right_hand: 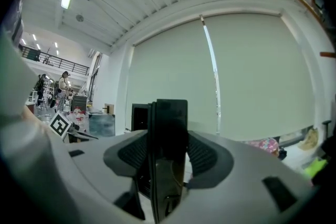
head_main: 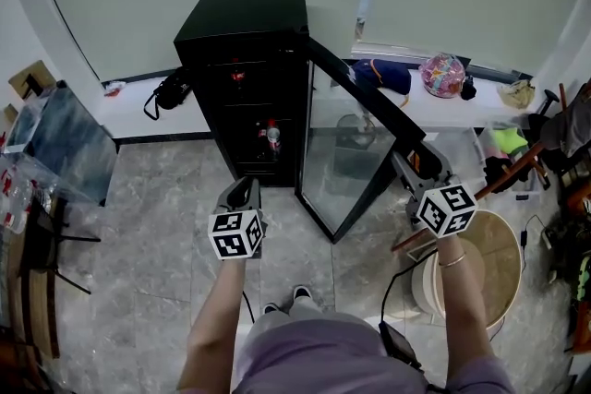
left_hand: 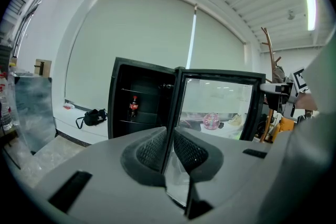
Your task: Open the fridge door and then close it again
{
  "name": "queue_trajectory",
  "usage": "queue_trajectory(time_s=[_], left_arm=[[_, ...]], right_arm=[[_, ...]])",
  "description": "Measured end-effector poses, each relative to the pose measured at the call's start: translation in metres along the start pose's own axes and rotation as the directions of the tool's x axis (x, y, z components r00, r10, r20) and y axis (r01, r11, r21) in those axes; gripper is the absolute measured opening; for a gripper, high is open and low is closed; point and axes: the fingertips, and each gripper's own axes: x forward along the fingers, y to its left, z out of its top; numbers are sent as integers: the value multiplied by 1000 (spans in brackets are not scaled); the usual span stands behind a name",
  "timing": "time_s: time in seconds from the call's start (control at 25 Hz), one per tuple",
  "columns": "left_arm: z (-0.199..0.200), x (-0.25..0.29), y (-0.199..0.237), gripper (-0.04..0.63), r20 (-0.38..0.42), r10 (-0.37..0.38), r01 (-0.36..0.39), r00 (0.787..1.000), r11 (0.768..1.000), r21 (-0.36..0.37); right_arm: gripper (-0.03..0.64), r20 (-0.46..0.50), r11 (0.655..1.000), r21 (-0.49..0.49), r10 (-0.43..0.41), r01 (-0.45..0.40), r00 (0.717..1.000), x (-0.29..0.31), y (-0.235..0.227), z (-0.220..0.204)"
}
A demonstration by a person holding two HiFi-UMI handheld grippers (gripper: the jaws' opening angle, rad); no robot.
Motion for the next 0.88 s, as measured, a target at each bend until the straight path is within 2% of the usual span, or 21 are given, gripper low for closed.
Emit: queue_trajectory(time_s=[0.44, 0.88], left_arm=[[1, -27, 16, 43, 8, 26, -26, 1000, 1000, 16], [3, -47, 31, 43, 17, 49, -49, 999, 999, 12]], right_arm=[[228, -5, 1000, -5, 8, -8, 1000, -5, 48, 1], [215, -12, 994, -54, 90, -91, 996, 0, 114, 2]])
